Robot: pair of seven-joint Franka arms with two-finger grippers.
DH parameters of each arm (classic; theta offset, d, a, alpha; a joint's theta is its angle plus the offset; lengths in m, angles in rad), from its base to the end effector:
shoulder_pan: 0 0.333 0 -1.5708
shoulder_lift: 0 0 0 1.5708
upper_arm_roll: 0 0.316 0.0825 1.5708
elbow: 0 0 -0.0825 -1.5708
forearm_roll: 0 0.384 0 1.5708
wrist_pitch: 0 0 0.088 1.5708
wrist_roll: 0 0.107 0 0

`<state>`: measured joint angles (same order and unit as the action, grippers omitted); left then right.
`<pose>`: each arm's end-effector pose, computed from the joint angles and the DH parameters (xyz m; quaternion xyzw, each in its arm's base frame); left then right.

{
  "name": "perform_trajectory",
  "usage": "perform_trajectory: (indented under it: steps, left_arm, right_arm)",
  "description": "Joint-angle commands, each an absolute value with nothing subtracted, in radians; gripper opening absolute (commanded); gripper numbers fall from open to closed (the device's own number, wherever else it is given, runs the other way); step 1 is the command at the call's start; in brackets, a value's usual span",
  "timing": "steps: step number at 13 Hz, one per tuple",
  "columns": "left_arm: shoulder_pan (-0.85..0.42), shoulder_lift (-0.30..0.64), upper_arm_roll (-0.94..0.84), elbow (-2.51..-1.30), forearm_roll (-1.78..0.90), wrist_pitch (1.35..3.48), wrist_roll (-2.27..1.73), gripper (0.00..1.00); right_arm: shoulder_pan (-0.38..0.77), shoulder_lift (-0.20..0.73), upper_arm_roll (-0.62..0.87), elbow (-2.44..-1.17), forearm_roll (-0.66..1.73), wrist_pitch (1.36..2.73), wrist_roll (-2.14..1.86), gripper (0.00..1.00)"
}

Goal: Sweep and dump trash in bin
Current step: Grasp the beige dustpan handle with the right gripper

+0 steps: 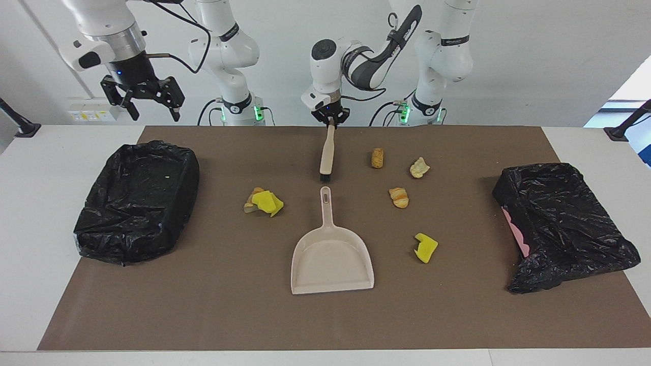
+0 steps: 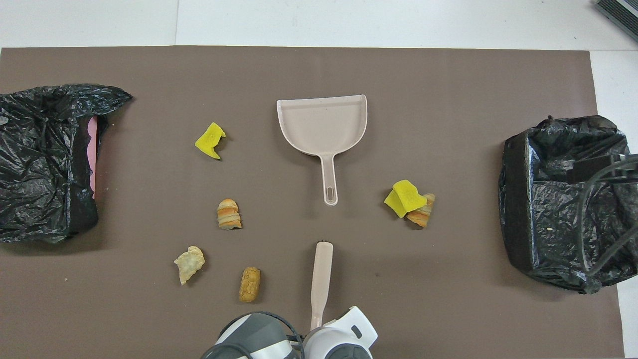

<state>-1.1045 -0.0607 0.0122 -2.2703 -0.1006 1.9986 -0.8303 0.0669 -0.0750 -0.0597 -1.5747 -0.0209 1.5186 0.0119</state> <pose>0.2177 -0.4329 0.3679 -0.9880 0.1044 0.0960 0.0613 0.5258 0.0001 0.6585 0.9999 -0.0029 0.0095 0.0081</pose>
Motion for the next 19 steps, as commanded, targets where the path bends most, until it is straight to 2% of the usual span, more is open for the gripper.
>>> perform_trajectory:
  steps: [1,5,9,13,19]
  left_arm:
    - [-1.06,-0.121,0.009,-2.26,-0.101,1.846,-0.833,0.0]
    - [-0.982,-0.135,0.011,-2.211,-0.1,1.731,-0.839,0.0]
    - [-0.966,-0.147,0.008,-2.21,-0.094,1.681,-0.992,0.0]
    - [-0.965,-0.155,0.011,-2.214,-0.095,1.641,-1.213,0.0]
    - [-0.927,-0.175,0.009,-2.272,-0.242,1.681,-1.576,0.0]
  right_arm:
    - [0.103,-0.04,-0.054,-1.575,-0.009,1.532,0.066,1.0]
    - [0.225,0.09,-0.049,-1.572,-0.008,1.637,0.175,1.0]
    - [0.339,0.265,-0.048,-1.551,0.018,1.837,0.353,1.0]
    - [0.394,0.334,-0.034,-1.563,0.061,1.968,0.356,1.0]
    - [0.492,0.417,-0.034,-1.6,0.064,2.084,0.472,1.0]
